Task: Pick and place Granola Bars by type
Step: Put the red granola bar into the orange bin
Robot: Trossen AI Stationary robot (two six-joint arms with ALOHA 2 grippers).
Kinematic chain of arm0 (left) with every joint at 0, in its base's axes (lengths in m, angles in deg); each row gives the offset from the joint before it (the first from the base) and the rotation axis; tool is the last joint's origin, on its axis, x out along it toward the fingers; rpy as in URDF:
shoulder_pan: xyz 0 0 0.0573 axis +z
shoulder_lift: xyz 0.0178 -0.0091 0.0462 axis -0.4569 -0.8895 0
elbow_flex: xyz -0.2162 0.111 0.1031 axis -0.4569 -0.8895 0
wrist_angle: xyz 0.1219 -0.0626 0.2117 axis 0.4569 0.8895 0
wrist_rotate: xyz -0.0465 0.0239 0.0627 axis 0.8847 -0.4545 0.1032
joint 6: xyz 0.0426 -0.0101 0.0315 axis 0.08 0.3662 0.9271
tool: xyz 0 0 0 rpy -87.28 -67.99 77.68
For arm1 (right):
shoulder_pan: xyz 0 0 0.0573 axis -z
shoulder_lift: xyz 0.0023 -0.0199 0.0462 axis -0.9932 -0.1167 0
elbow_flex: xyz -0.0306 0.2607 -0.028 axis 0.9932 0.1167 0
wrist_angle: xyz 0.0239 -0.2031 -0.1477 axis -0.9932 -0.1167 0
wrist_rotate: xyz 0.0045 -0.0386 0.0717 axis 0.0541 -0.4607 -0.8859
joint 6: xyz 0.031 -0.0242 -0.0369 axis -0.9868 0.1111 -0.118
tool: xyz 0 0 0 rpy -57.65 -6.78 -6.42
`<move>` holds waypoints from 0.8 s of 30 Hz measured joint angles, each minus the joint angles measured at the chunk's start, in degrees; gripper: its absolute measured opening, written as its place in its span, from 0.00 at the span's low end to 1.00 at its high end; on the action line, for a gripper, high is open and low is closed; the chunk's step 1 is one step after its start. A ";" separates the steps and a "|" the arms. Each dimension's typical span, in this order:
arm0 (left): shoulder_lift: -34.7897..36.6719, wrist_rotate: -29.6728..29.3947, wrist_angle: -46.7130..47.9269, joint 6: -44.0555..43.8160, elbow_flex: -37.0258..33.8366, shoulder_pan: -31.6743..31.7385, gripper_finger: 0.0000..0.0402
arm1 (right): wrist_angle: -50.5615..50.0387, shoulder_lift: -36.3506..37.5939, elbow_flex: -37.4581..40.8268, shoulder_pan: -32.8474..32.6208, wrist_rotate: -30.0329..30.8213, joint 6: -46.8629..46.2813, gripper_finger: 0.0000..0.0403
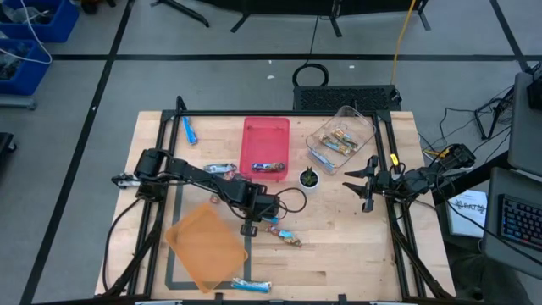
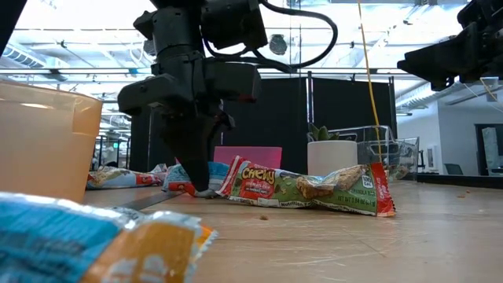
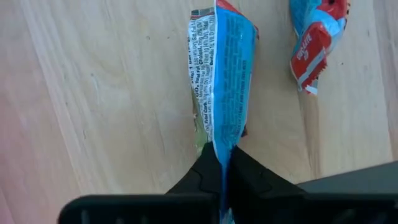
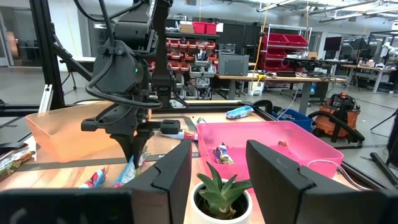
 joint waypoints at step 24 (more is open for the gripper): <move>18.73 -3.97 33.71 -23.71 1.14 -0.29 0.02 | 0.02 0.00 0.02 0.00 0.00 0.00 0.36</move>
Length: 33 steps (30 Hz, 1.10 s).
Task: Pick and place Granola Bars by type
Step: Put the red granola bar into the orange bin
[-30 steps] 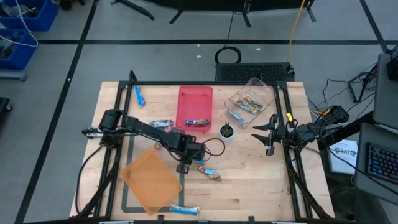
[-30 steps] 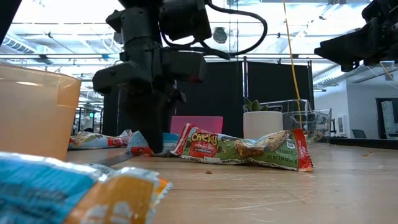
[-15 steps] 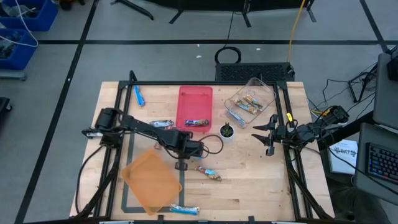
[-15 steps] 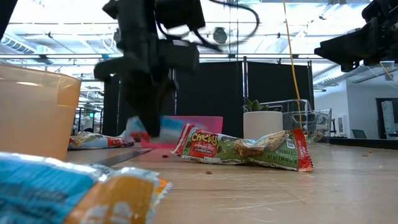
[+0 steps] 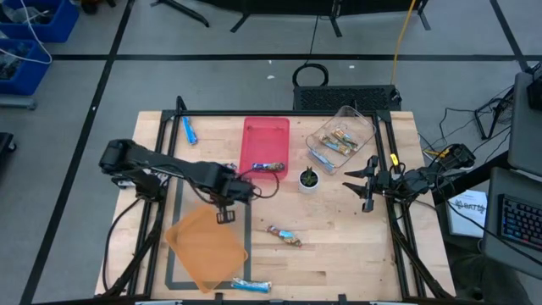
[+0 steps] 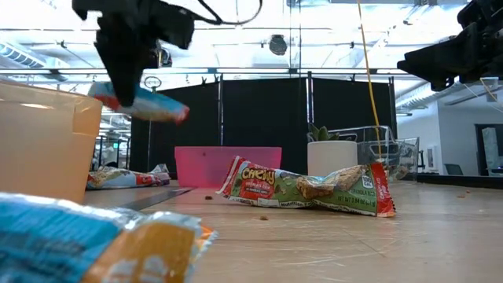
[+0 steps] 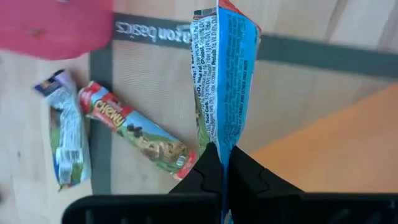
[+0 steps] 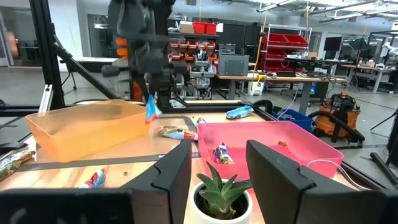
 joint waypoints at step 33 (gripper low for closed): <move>21.47 -9.62 5.53 -52.36 -15.49 -28.88 0.02 | 0.00 0.00 0.00 0.00 0.00 0.00 0.36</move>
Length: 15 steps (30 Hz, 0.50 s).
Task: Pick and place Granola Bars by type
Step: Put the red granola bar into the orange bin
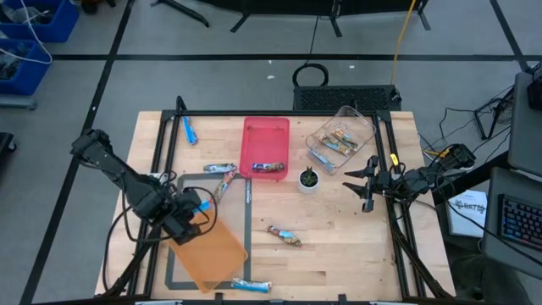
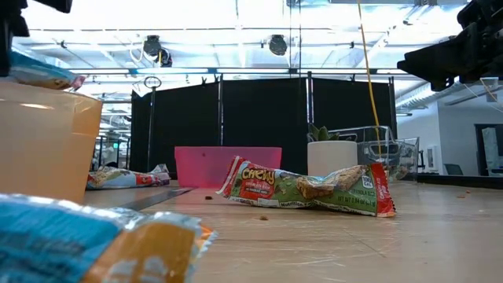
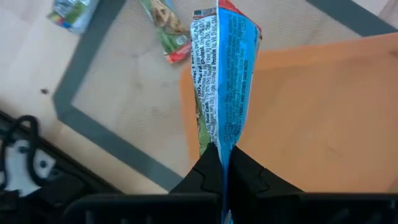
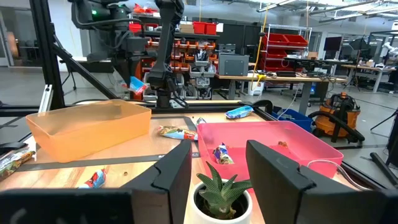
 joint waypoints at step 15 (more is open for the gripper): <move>-0.02 0.04 -16.05 -4.06 -11.98 -2.04 0.02 | 0.00 0.01 -0.01 -0.02 0.00 0.00 0.35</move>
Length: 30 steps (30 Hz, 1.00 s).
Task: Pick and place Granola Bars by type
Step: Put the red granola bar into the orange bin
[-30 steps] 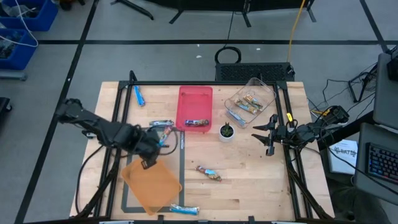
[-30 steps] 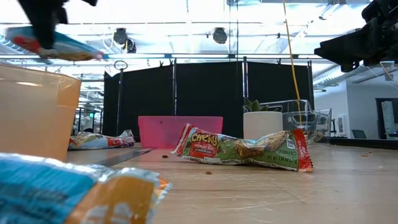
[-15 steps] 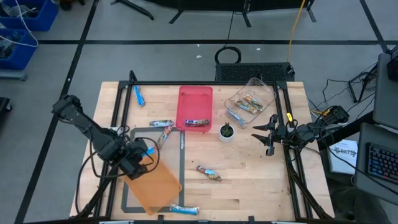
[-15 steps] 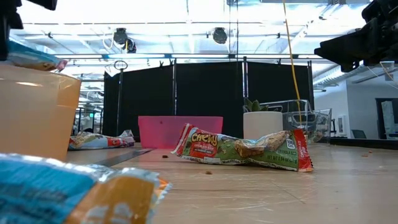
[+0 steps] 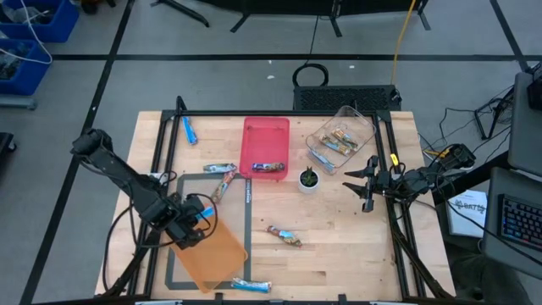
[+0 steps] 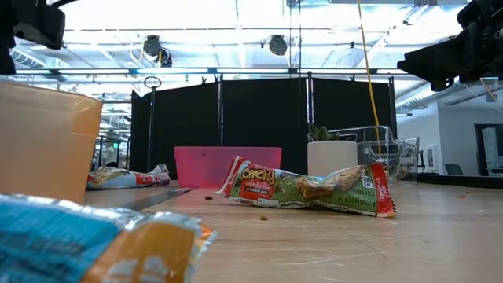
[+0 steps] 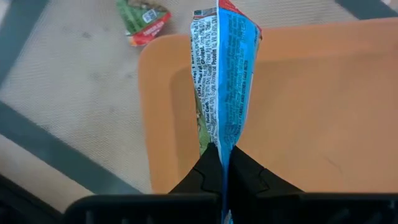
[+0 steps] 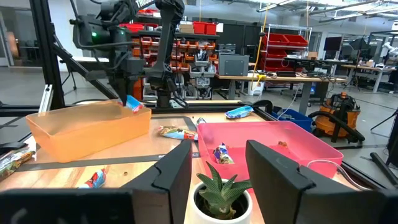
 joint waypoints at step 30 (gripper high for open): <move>0.00 0.52 -16.54 -8.03 -14.19 -5.62 0.02 | 0.00 -0.01 0.02 -0.01 0.00 0.00 0.35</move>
